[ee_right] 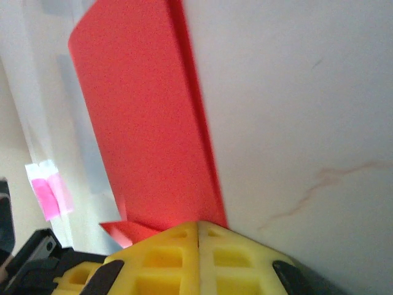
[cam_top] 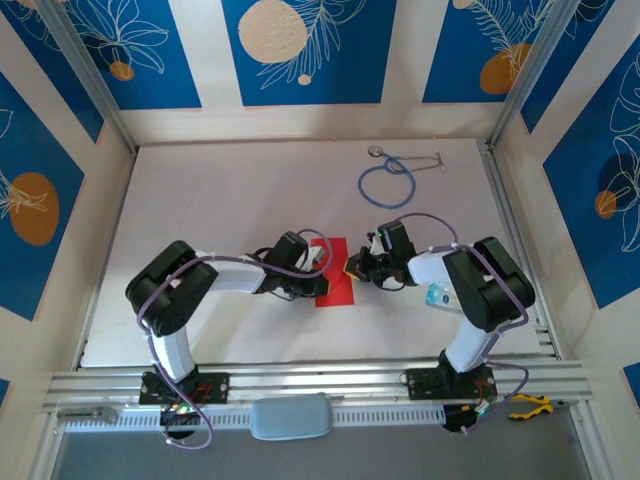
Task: Fold a paper plane with a square sheet of paper (pick it up from the middle)
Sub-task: Fold the triangle a second time at the center of the table.
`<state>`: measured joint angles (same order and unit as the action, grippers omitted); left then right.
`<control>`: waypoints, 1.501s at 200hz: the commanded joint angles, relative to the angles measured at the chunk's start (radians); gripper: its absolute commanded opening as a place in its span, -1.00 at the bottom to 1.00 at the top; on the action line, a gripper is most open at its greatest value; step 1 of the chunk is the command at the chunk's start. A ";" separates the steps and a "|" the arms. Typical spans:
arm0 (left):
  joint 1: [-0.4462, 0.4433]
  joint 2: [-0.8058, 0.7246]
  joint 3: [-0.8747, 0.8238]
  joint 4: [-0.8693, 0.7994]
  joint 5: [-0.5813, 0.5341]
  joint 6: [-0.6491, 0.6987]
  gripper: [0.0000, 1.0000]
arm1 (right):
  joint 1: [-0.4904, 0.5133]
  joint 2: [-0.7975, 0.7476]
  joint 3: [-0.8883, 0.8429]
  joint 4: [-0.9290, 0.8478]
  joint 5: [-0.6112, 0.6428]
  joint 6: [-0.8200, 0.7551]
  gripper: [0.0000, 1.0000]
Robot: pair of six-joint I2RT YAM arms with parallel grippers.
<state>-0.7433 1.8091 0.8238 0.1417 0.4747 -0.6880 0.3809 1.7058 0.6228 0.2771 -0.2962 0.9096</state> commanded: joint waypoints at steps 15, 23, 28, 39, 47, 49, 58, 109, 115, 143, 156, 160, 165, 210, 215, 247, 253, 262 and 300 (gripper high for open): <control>0.006 0.039 -0.046 -0.108 -0.022 -0.008 -1.00 | -0.062 -0.025 -0.009 -0.049 0.075 -0.030 -1.00; 0.006 0.038 -0.046 -0.108 -0.022 -0.008 -1.00 | -0.061 -0.051 -0.002 -0.069 0.072 -0.040 -1.00; 0.007 0.038 -0.045 -0.108 -0.022 -0.009 -1.00 | -0.058 -0.069 0.001 -0.079 0.074 -0.043 -1.00; 0.006 0.036 -0.043 -0.108 -0.022 -0.008 -1.00 | -0.049 -0.106 0.007 -0.100 0.073 -0.046 -1.00; 0.005 0.035 -0.041 -0.108 -0.024 -0.011 -1.00 | -0.039 -0.129 0.011 -0.114 0.073 -0.049 -1.00; 0.006 0.035 -0.041 -0.108 -0.024 -0.011 -1.00 | -0.036 -0.133 0.011 -0.117 0.075 -0.050 -1.00; 0.006 0.033 -0.038 -0.109 -0.025 -0.010 -1.00 | -0.020 -0.150 0.013 -0.128 0.076 -0.047 -1.00; 0.006 0.030 -0.025 -0.114 -0.021 -0.013 -1.00 | 0.073 -0.086 0.037 -0.113 0.017 -0.059 -1.00; 0.006 0.030 -0.021 -0.116 -0.020 -0.012 -1.00 | 0.075 -0.074 0.041 -0.111 0.009 -0.062 -1.00; 0.006 0.030 -0.008 -0.122 -0.018 -0.012 -1.00 | 0.076 -0.035 0.046 -0.099 0.004 -0.064 -1.00; 0.007 0.030 -0.002 -0.128 -0.019 -0.009 -1.00 | 0.069 -0.026 0.045 -0.093 -0.002 -0.062 -1.00; 0.006 0.030 -0.002 -0.130 -0.019 -0.009 -1.00 | 0.066 -0.025 0.045 -0.089 -0.006 -0.061 -1.00; 0.006 0.030 0.000 -0.129 -0.020 -0.009 -1.00 | 0.064 -0.026 0.044 -0.086 -0.012 -0.061 -1.00; 0.006 0.032 0.002 -0.133 -0.019 -0.007 -1.00 | 0.078 -0.049 0.044 -0.054 -0.042 -0.051 -1.00; 0.006 0.031 0.003 -0.133 -0.019 -0.008 -1.00 | 0.080 -0.046 0.044 -0.035 -0.055 -0.051 -1.00; 0.006 0.031 0.006 -0.133 -0.018 -0.007 -1.00 | 0.088 -0.003 0.041 -0.016 -0.038 -0.037 -1.00; 0.006 0.030 0.007 -0.130 -0.018 -0.007 -1.00 | 0.087 0.005 0.038 -0.030 -0.016 -0.032 -1.00; 0.006 0.027 0.007 -0.125 -0.015 -0.008 -1.00 | 0.083 0.020 0.038 -0.067 0.019 -0.030 -1.00; 0.007 0.008 0.038 -0.128 0.009 -0.017 -1.00 | 0.065 0.054 -0.025 -0.037 0.040 -0.024 -1.00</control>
<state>-0.7433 1.8091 0.8459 0.1009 0.4747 -0.7017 0.4561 1.7245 0.6472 0.2615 -0.3035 0.8806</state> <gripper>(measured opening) 0.061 0.044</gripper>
